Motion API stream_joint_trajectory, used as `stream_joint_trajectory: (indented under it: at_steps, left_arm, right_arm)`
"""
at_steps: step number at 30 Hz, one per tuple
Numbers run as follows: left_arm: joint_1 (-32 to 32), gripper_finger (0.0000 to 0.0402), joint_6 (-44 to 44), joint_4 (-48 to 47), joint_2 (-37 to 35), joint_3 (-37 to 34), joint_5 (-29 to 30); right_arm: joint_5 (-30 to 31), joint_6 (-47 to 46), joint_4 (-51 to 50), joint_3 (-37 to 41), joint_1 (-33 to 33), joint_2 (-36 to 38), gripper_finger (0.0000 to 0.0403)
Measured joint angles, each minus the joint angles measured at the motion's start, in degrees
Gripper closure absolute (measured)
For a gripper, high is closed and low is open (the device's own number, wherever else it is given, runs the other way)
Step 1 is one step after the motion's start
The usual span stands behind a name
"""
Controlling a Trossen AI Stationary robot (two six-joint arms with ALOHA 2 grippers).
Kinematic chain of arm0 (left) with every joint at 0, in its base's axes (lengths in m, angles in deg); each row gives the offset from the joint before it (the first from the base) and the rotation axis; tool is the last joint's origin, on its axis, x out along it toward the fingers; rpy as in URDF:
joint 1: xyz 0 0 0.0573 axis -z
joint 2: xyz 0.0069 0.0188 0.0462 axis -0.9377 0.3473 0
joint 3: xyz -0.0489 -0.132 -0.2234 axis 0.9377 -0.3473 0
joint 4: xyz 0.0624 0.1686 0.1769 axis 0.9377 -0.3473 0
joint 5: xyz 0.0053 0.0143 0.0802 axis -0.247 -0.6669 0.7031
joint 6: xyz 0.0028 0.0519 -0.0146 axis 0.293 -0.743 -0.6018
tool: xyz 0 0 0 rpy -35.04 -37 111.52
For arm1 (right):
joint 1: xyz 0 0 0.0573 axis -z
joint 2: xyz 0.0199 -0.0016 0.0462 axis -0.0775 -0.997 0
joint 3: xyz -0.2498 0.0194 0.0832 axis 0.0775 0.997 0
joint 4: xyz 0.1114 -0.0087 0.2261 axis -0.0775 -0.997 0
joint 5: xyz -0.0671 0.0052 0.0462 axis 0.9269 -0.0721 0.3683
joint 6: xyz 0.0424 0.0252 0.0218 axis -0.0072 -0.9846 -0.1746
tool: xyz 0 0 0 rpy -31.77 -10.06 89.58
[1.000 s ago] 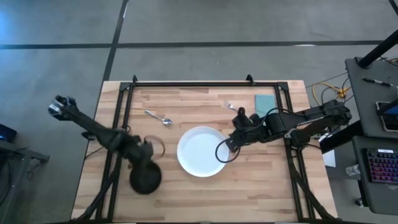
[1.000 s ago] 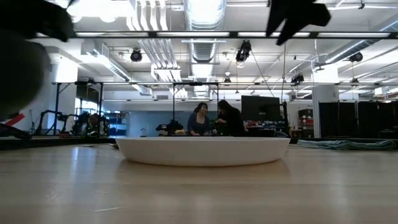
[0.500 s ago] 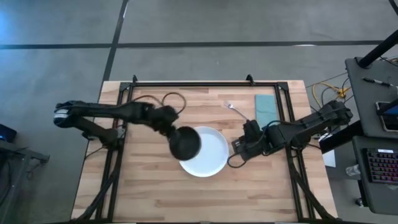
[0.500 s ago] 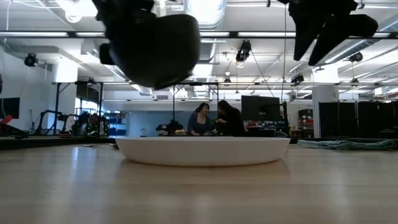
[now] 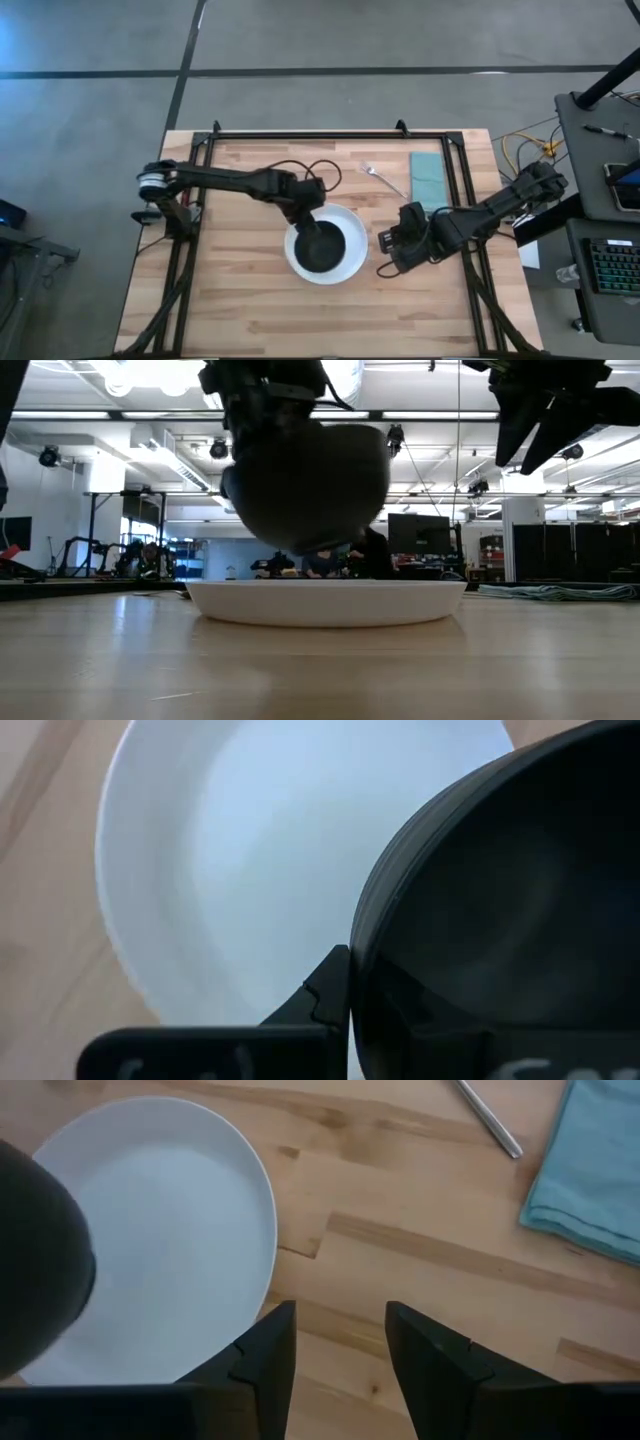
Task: Set table place
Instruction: Put the black bowl onto the white plate, then put the fork to the right of the white plate
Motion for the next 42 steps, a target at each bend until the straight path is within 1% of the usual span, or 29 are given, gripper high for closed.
stream_joint_trajectory:
  at_steps: [5, 10, 16, 21, 24, 28, 31, 38, 42]
  left_arm:
    - [0.00, 0.0402, -0.98, 0.42, 3.93, 1.71, -0.08]
    - [-0.25, 0.0402, -1.27, -0.45, 6.43, 2.84, 1.67]
    - [-0.66, 0.0402, -1.34, -0.28, 5.87, 3.59, 7.24]
    - [-1.42, 0.0402, -1.30, -0.65, 5.82, 3.06, 7.02]
    - [-1.36, 0.0402, -1.29, -0.92, 6.33, 2.76, 4.97]
    - [-1.33, 0.0399, -1.30, -0.35, 6.35, 2.76, 4.85]
    - [-1.40, 0.0385, -1.25, 0.64, 6.40, 2.76, 5.00]
    - [-1.37, 0.0333, -1.19, 1.31, 6.40, 2.71, 4.95]
    - [-1.46, 0.0315, -1.25, 0.42, 6.25, 2.71, 4.96]
  right_arm:
    - [0.02, -2.11, 0.04, 0.91, -1.23, 0.00, 0.0255]
    - [0.04, -3.66, 0.19, 1.58, -2.16, 0.00, 0.0254]
    - [0.72, -4.65, 0.38, 1.62, -3.11, 0.00, 0.0259]
    - [1.26, -4.43, 0.41, 1.60, -3.11, 0.00, 0.0257]
    - [1.40, -4.43, 0.43, 1.67, -3.11, 0.00, 0.0258]
    - [1.40, -4.43, 0.39, 1.71, -3.09, 0.00, 0.0259]
    - [1.40, -4.38, 0.38, 1.77, -3.09, 0.00, 0.0254]
    - [1.40, -4.34, 0.39, 1.80, -3.09, 0.00, 0.0247]
    - [1.40, -4.30, 0.38, 1.80, -3.09, 0.00, 0.0250]
